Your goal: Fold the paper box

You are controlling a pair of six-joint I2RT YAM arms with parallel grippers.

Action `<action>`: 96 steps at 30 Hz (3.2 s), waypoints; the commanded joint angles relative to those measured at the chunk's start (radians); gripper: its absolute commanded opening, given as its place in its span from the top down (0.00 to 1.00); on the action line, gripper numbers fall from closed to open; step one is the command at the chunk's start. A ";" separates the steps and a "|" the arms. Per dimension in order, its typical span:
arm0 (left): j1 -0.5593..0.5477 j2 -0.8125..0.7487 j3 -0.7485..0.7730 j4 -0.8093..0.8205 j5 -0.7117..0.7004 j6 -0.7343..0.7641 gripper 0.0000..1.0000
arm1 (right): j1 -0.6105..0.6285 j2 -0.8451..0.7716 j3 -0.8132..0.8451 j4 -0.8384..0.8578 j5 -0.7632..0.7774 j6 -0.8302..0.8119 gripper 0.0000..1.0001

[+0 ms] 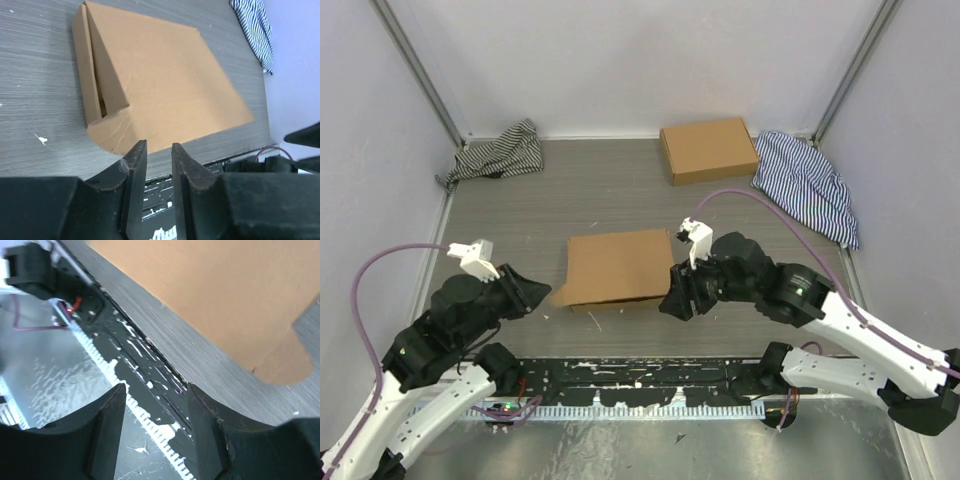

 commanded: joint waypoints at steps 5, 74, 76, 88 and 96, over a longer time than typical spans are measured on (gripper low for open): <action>-0.002 0.073 0.064 -0.060 -0.086 0.010 0.63 | 0.004 -0.016 0.070 0.062 0.167 -0.016 0.33; 0.219 0.656 0.086 0.283 0.012 0.294 0.25 | -0.331 0.581 0.156 0.325 0.146 -0.053 0.02; 0.219 0.600 0.010 0.312 0.068 0.277 0.24 | -0.328 0.552 0.092 0.331 0.105 -0.066 0.02; 0.219 0.599 -0.118 0.345 0.076 0.260 0.27 | -0.250 0.566 -0.031 0.383 0.111 -0.081 0.03; 0.219 0.621 -0.112 0.353 0.036 0.300 0.26 | -0.224 0.620 -0.014 0.395 0.148 -0.087 0.03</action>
